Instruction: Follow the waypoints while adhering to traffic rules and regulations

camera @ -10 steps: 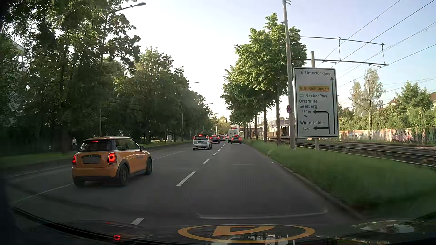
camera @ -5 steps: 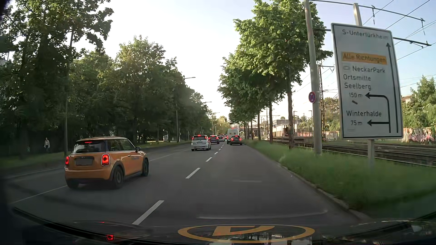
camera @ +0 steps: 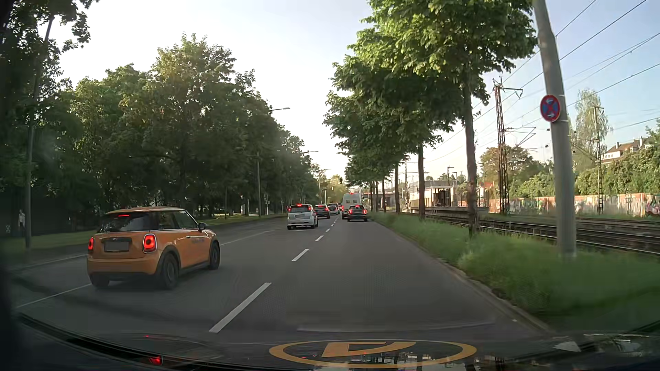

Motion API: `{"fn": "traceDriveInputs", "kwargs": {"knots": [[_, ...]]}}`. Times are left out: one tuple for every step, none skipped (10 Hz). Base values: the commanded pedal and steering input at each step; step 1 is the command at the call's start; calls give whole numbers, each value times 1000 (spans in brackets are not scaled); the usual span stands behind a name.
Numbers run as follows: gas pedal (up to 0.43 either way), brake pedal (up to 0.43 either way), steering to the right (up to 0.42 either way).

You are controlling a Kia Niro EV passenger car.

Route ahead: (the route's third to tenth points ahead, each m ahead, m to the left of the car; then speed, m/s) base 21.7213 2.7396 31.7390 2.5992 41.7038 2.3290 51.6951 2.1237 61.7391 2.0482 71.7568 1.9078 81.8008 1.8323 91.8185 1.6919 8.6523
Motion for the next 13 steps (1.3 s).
{"fn": "traceDriveInputs", "kwargs": {"knots": [[0,0,0],[0,0,0],[0,0,0],[0,0,0],[0,0,0],[0,0,0],[0,0,0],[0,0,0],[0,0,0],[0,0,0],[0,0,0],[0,12,0],[0,37,-2]]}}
